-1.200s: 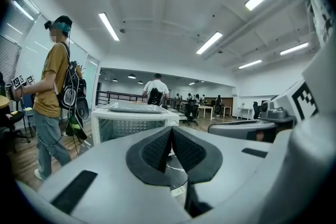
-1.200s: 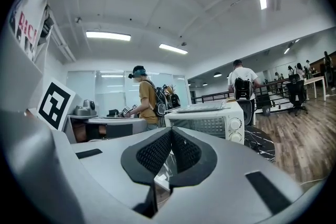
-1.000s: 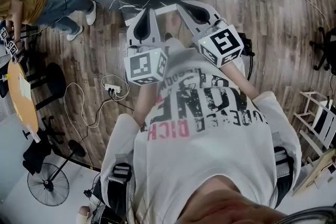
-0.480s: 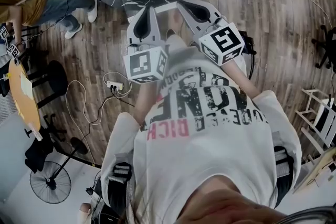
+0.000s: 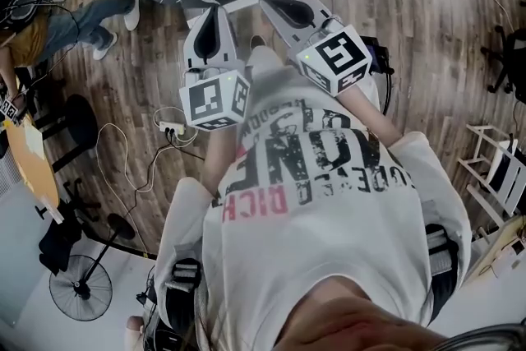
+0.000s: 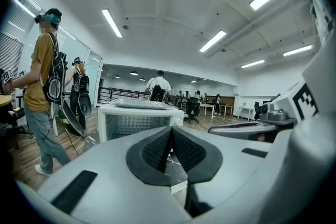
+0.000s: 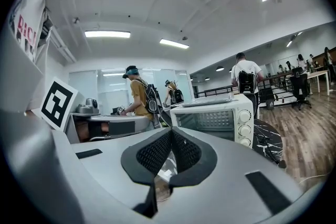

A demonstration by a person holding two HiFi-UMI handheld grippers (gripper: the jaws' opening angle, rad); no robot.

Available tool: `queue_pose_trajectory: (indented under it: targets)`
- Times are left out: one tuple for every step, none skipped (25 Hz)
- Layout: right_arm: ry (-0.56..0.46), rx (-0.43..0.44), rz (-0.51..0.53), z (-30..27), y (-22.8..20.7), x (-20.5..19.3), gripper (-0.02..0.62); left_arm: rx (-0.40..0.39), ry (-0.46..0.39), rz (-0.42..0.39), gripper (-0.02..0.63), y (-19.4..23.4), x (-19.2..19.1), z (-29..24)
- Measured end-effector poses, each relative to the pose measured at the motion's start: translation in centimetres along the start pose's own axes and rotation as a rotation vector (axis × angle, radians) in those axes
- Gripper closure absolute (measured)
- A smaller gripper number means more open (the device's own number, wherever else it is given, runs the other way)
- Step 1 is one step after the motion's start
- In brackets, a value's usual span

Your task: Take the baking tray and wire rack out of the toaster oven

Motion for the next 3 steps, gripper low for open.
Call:
queue_pose_trajectory:
  targets:
    - [0.002,-0.001,0.0,0.12,0.0,-0.01,0.594,0.0,0.0,0.002,0.601,-0.08,-0.01,0.04]
    - [0.003,-0.002,0.0,0.23,-0.01,-0.03,0.594,0.0,-0.001,0.004,0.601,-0.16,-0.02,0.05]
    - [0.005,-0.003,-0.001,0.33,-0.04,-0.04,0.594,0.0,-0.001,0.006,0.601,-0.23,-0.03,0.05]
Point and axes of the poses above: the fingertips, and each gripper's own axes: z backward along the fingers, y to its left, x out of its top, the point moved 6 cm from there along z, backward along the fingers, and after that the axes turned 3 degrees about -y, right-handed, at the moved point
